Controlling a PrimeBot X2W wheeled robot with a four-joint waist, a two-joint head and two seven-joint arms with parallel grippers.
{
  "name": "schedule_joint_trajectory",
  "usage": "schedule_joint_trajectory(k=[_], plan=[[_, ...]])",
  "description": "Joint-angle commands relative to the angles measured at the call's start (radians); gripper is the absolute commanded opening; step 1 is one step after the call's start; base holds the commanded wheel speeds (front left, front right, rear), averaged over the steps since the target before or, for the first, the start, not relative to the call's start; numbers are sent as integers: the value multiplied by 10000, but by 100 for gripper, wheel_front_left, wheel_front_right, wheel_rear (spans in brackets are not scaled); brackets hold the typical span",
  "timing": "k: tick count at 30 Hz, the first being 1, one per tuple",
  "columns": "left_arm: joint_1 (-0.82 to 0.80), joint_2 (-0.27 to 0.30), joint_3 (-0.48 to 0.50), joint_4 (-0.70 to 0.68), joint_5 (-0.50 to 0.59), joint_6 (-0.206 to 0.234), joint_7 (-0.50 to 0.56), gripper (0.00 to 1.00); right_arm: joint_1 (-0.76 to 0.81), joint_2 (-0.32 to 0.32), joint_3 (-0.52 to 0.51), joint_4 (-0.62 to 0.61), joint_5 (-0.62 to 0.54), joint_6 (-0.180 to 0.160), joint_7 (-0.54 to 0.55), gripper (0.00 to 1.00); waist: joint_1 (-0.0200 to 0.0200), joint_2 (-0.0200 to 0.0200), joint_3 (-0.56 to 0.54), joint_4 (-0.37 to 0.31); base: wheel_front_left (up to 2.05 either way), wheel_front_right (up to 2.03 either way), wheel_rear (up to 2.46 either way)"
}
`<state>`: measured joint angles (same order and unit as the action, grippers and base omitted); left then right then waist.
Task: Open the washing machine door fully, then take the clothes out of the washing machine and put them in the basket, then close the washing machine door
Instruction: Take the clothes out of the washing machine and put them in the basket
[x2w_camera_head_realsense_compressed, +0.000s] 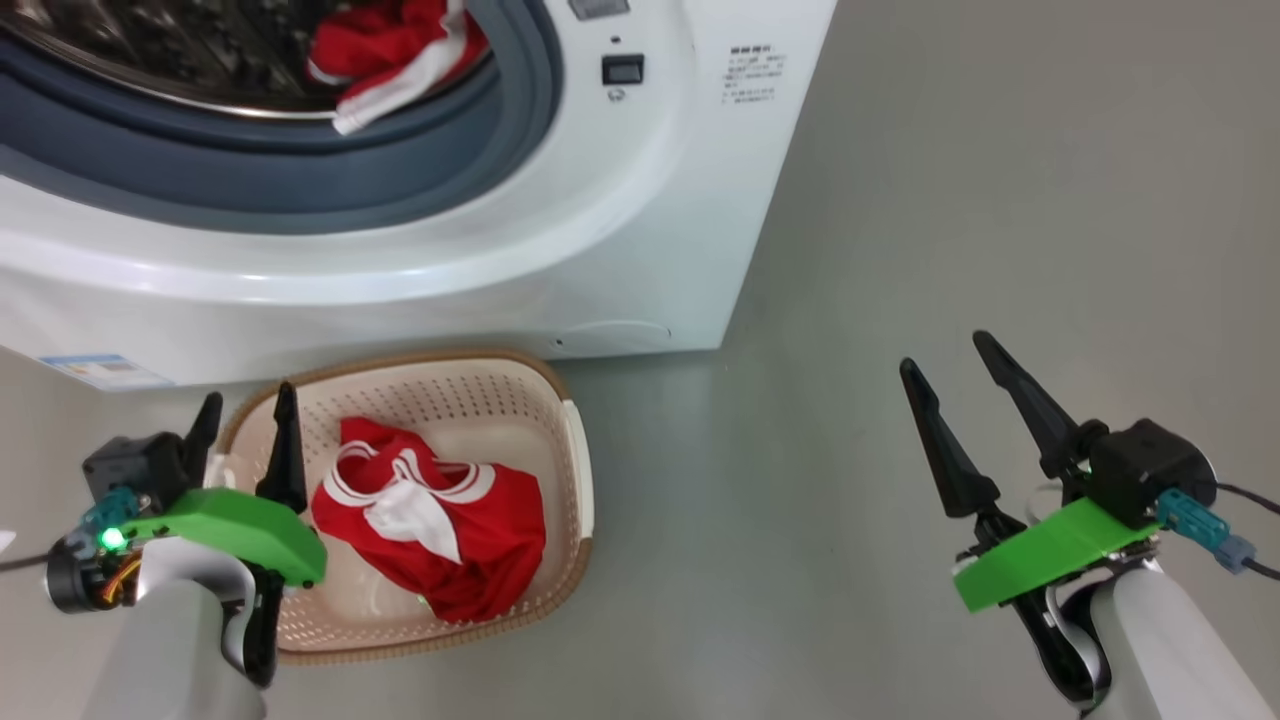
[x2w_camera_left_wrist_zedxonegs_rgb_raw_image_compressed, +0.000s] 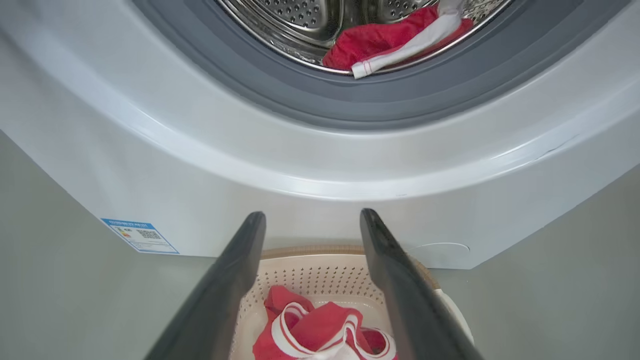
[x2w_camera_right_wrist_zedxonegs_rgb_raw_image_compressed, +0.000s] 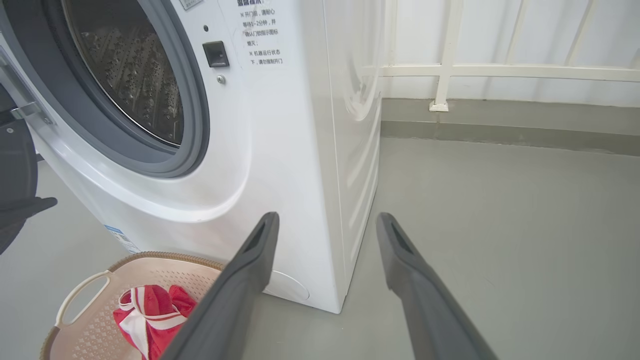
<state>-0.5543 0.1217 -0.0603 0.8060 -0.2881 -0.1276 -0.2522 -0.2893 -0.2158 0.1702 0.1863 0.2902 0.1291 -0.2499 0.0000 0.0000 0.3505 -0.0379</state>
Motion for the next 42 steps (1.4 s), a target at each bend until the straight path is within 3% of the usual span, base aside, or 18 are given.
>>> schedule_joint_trajectory(k=[1,13,24,32,42], plan=[[334,267,428,-611,207,-11,-94,100,287,-71,96,-212,-29,16,-118,100,0,0,-366,179,0,0,0],[1969,100,1031,-3607,1012,-26,-95,100,902,-121,-160,-293,-10,16,-118,100,0,0,-1084,320,0,0,0],[4030,-154,1507,-5696,1121,-29,-95,100,1625,-16,-503,-470,-5,16,-118,100,0,0,-1571,224,0,0,0],[4886,-390,1807,-6372,1036,-30,-95,100,1888,44,-635,-535,-24,16,-118,100,0,0,-1648,128,0,0,0],[4647,-386,1518,-6282,968,-30,-95,100,1854,59,-639,-598,-57,16,-118,100,0,0,-1547,67,0,0,0]])
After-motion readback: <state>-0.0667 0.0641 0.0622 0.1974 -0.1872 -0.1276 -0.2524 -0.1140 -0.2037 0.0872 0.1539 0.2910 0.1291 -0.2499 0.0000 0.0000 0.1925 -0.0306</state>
